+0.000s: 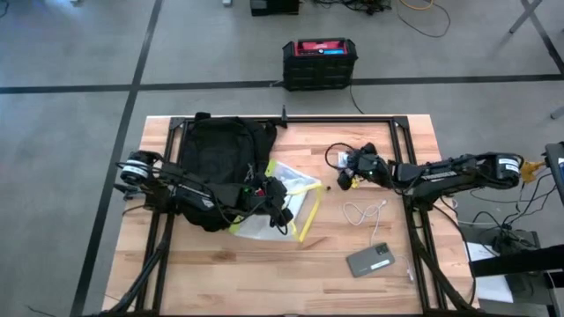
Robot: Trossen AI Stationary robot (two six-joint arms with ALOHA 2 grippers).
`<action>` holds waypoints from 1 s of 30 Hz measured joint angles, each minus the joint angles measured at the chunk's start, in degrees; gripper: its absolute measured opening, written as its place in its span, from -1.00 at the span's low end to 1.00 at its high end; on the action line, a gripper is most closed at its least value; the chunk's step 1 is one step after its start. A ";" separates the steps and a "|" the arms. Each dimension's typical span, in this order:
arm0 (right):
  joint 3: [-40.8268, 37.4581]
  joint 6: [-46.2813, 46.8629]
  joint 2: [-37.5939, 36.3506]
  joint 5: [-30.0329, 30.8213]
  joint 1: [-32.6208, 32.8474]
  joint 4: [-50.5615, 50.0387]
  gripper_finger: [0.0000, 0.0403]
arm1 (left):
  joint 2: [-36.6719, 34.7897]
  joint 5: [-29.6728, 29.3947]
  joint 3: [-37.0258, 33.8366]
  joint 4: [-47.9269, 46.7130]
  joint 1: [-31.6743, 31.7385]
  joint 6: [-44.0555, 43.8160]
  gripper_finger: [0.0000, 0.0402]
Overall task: Unpack backpack
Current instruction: Remove the white pill organizer from the white zip bag
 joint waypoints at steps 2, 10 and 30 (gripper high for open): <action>1.11 -0.19 -1.22 -3.42 3.83 1.01 0.65 | 0.01 -0.34 -0.47 -0.39 -0.08 1.75 -1.00; 3.08 -8.63 3.59 -4.47 31.10 14.76 0.58 | 0.08 -0.65 -5.75 -0.42 -1.23 3.80 -1.00; 49.71 -35.70 37.90 -13.65 27.65 -37.50 0.46 | 0.13 -0.66 -10.69 3.45 -2.99 0.77 -1.00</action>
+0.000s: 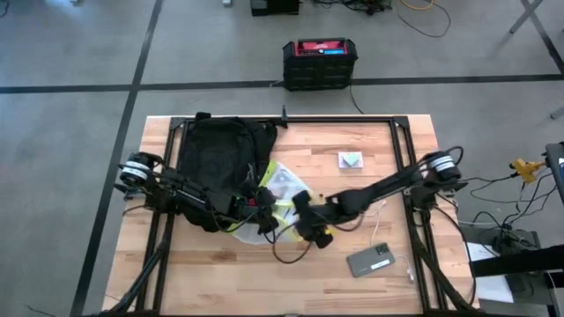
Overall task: Unpack backpack
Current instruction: Remove the white pill organizer from the white zip bag
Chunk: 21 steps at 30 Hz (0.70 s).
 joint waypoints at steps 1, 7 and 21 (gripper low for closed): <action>2.39 -1.68 1.46 -1.25 -0.77 -2.27 0.46 | 0.00 0.01 0.01 0.44 -0.01 0.26 -1.00; 11.96 -6.59 9.52 -6.29 -4.90 -12.12 0.46 | 0.00 -0.02 0.02 0.95 -0.07 0.44 -1.00; 15.77 -13.25 16.22 -8.11 -7.28 -15.21 0.20 | 0.00 -0.15 -0.09 1.38 -0.14 1.26 -1.00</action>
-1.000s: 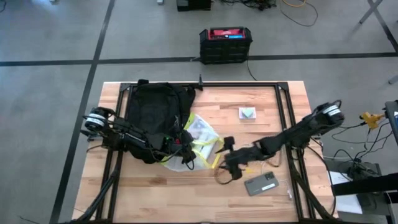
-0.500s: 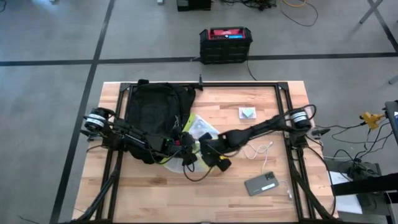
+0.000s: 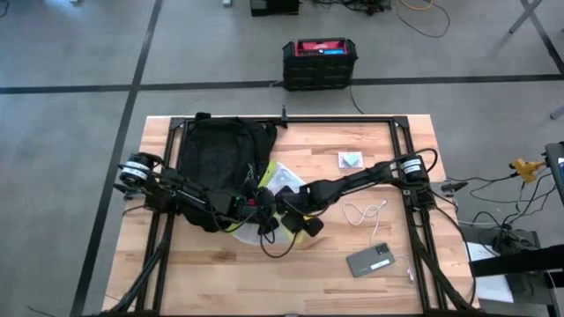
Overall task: Unpack backpack
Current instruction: Remove the white pill organizer from the white zip bag
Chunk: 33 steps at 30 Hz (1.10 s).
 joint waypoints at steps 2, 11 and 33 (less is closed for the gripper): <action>0.01 0.34 0.52 -0.70 -0.15 0.06 0.05 | 0.00 0.02 0.00 0.27 -0.07 0.00 -1.00; 0.01 5.77 0.15 -3.39 -0.29 -0.87 -0.22 | -0.74 0.04 0.09 0.43 -0.37 0.46 -1.00; 4.55 12.90 -1.67 -0.03 0.94 -9.60 0.25 | -0.98 0.09 0.11 0.02 -0.34 1.64 -1.00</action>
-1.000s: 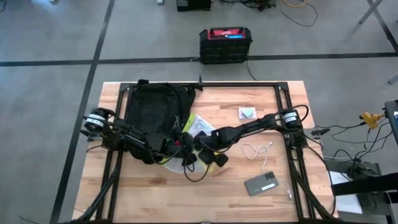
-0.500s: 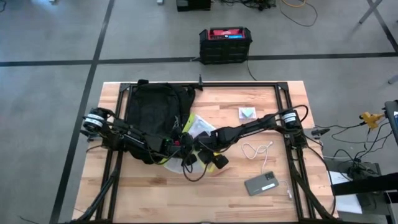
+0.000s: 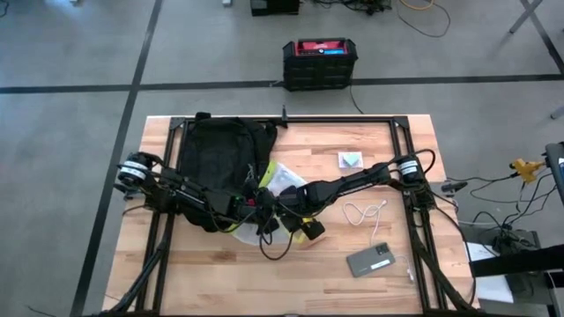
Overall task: Unpack backpack
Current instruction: Remove the white pill organizer from the white zip bag
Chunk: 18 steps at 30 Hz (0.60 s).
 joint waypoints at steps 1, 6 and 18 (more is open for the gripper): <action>-0.02 0.03 -0.63 0.02 0.21 -0.13 0.23 | 0.00 0.00 0.00 0.01 0.00 0.04 -1.00; 0.50 0.92 -2.47 0.26 0.34 -1.22 0.14 | -0.09 0.00 0.00 0.17 0.00 0.07 -1.00; 0.46 0.87 -1.61 0.48 0.36 -2.41 0.01 | -0.09 0.04 0.00 0.06 0.00 0.07 -1.00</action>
